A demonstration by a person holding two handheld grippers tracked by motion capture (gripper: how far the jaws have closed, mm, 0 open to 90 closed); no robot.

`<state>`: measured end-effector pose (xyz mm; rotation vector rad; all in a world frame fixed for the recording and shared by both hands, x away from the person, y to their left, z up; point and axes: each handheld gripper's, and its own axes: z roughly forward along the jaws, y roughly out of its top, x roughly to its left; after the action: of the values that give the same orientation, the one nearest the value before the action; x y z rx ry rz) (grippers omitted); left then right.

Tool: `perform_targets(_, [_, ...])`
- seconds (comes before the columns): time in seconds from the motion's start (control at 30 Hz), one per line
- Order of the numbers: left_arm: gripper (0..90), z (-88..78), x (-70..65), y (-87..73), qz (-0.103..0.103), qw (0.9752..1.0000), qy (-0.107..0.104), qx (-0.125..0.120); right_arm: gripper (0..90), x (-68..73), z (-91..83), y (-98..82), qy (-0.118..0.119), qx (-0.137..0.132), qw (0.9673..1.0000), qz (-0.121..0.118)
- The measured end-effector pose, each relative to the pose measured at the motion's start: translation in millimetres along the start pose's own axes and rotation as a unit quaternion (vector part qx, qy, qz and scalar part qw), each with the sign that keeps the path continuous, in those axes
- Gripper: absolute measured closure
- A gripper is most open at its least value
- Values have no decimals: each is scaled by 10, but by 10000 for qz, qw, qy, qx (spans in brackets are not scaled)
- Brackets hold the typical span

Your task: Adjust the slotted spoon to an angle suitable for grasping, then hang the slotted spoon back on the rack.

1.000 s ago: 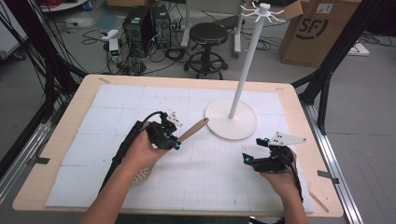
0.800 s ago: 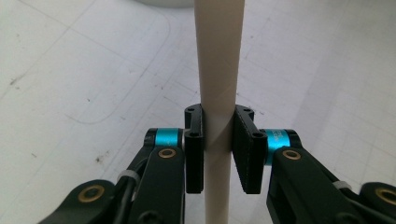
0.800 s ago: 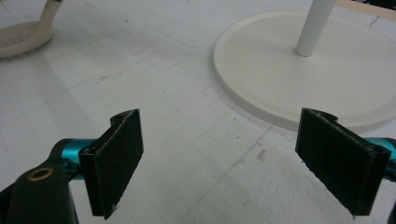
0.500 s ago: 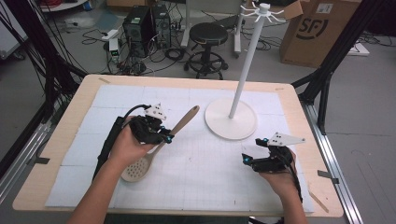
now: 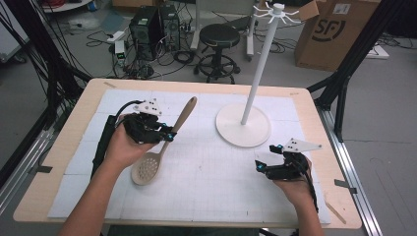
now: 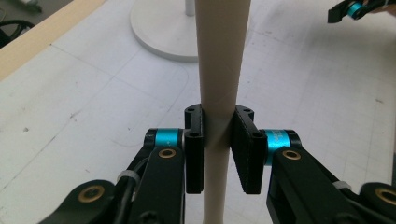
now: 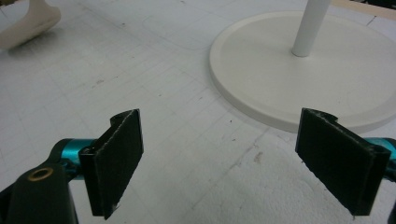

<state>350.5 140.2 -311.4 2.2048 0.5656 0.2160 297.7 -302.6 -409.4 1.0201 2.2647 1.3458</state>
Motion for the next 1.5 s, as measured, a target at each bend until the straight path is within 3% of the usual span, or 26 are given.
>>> perform_targets(0.2, [759, -63, -8, 13, 106, 9999, -7, -35, 138, 14, 0, 3, -5, 14, 10000, 3])
perform_targets(0.53, [759, -151, 18, 49, 46, 9997, -8, -233, 138, 16, -4, 3, 2, 12, 10000, -11])
perform_targets(0.8, [759, -227, 32, 111, 18, 9984, -51, -567, 138, 41, -28, 13, -2, -51, 10000, -50])
perform_targets(1.13, [758, -342, -21, 305, 238, 9975, 84, -662, 138, 65, -13, 19, 76, -21, 9999, -117])
perform_targets(1.5, [757, -415, -20, 472, 283, 9966, -56, -771, 138, 72, -19, 18, 83, -31, 9999, -122])
